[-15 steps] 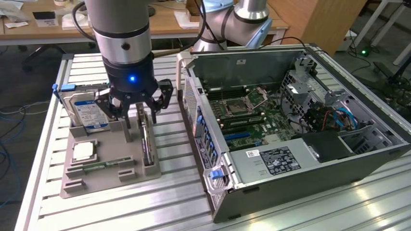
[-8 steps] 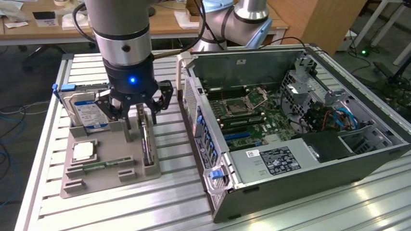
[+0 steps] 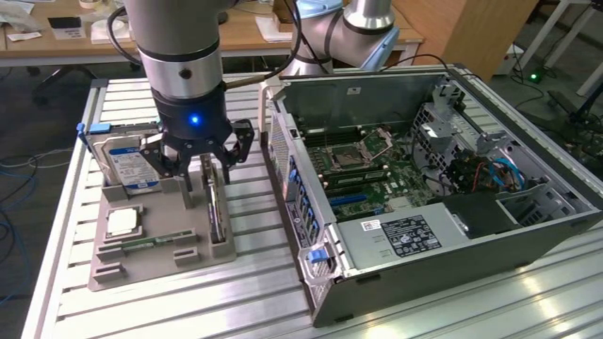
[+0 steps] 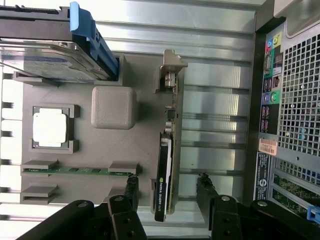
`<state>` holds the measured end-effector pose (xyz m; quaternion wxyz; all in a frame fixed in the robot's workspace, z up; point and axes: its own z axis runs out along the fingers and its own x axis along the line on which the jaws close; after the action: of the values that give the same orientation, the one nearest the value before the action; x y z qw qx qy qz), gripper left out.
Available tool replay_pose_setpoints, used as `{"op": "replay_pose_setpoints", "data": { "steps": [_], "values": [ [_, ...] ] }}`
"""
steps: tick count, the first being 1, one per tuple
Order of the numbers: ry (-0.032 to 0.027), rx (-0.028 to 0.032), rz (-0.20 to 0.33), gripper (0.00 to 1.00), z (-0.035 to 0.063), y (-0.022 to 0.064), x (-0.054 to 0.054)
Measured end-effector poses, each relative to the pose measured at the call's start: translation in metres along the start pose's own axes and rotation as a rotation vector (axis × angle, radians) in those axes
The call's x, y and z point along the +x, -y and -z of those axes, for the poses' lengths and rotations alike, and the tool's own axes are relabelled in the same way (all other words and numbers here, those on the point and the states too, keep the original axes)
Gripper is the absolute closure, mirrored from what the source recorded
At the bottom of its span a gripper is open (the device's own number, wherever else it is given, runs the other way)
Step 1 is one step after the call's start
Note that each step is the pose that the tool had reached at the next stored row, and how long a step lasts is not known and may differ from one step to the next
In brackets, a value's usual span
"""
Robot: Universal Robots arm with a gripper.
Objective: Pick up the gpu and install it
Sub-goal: 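Pick up the gpu and move the gpu toward the slot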
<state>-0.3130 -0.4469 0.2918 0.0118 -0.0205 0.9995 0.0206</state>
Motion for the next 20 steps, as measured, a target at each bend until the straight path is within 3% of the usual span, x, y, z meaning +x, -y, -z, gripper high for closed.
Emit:
{"op": "replay_pose_setpoints", "data": {
  "steps": [20],
  "values": [
    [0.0000,0.0000,0.000,0.41,-0.0070,0.0005,0.0002]
  ]
}}
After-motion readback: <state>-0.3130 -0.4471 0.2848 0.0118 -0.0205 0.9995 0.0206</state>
